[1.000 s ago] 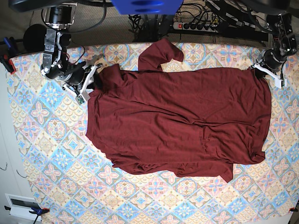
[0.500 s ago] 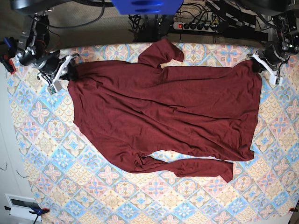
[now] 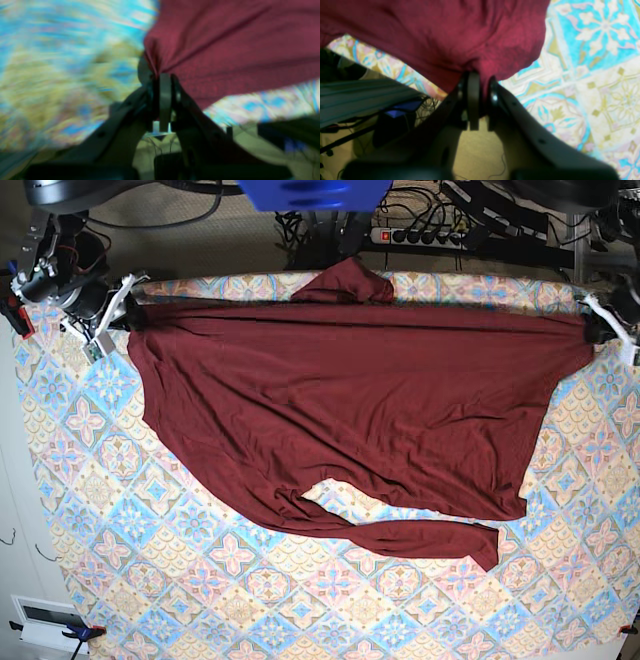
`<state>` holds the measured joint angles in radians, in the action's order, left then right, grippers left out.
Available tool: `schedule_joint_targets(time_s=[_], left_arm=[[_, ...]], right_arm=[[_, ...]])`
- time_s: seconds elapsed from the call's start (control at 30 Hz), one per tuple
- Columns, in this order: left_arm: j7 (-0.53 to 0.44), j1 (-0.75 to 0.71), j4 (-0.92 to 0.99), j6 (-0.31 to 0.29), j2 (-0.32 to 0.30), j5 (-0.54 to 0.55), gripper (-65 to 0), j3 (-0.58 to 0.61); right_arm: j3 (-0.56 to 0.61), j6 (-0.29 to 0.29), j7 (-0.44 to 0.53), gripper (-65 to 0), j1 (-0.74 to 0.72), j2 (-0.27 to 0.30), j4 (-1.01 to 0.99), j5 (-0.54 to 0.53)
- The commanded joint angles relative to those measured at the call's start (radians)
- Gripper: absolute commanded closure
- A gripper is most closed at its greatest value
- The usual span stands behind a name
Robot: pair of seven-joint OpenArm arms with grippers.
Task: Layout the t-shirt on the table in an organized manner, then fold the t-shirt properly
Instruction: 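Lift the shirt with both grippers and stretch it between them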
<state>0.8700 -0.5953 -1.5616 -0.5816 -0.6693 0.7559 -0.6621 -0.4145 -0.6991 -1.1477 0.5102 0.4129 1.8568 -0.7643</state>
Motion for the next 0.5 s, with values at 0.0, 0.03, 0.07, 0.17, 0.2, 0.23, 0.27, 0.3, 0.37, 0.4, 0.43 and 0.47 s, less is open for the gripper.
schedule_joint_targets(time_s=[0.0, 0.03, 0.07, 0.17, 0.2, 0.23, 0.27, 0.3, 0.37, 0.4, 0.43, 0.47], left_arm=[[-0.007, 0.005, -0.01, -0.011, -0.01, 0.03, 0.0, -0.032], [-0.007, 0.015, -0.01, -0.011, -0.008, 0.052, 0.0, -0.045], [-0.007, 0.031, -0.009, -0.011, -0.008, 0.087, 0.0, -0.046], [-0.007, 0.059, -0.007, -0.01, -0.007, 0.185, 0.0, -0.046], [-0.007, 0.073, -0.007, -0.008, -0.007, 0.213, 0.0, -0.046], [-0.005, 0.093, -0.007, -0.007, 0.003, 0.236, 0.0, -0.046], [-0.005, 0.11, -0.007, -0.007, 0.021, 0.245, 0.0, -0.048], [-0.005, 0.133, -0.007, -0.007, 0.038, 0.25, 0.0, -0.049], [-0.005, 0.174, -0.006, -0.005, 0.059, 0.248, 0.0, -0.049], [-0.005, 0.191, -0.006, -0.005, 0.069, 0.248, 0.0, -0.049], [-0.005, 0.203, -0.006, -0.005, 0.082, 0.248, 0.0, -0.049], [-0.005, 0.216, -0.006, -0.005, 0.095, 0.248, 0.0, -0.049]], right_arm=[[-0.013, 0.001, 0.007, -3.2, -0.002, 0.019, 0.011, -0.002], [-0.014, 0.001, 0.005, -3.2, -0.002, 0.019, 0.011, -0.002], [-0.014, 0.001, 0.005, -3.2, -0.002, 0.019, 0.011, -0.002], [-0.017, 0.001, 0.005, -3.2, -0.038, 0.019, 0.005, -0.002], [-0.017, 0.001, 0.004, -3.2, -0.071, 0.019, 0.004, -0.001], [-0.013, 0.001, 0.004, -3.1, -0.114, 0.017, 0.002, -0.001], [-0.01, 0.001, 0.004, -3.1, -0.149, 0.017, 0.002, -0.001], [-0.01, 0.001, 0.004, -3.1, -0.173, 0.017, -0.004, 0.001], [-0.011, 0.001, 0.004, -3.1, -0.187, 0.017, -0.05, 0.001], [-0.011, 0.001, 0.004, -3.1, -0.196, 0.017, -0.081, 0.001], [-0.011, 0.001, 0.004, -3.1, -0.215, 0.017, -0.112, 0.001], [-0.011, 0.001, 0.004, -3.2, -0.235, 0.017, -0.138, 0.002]])
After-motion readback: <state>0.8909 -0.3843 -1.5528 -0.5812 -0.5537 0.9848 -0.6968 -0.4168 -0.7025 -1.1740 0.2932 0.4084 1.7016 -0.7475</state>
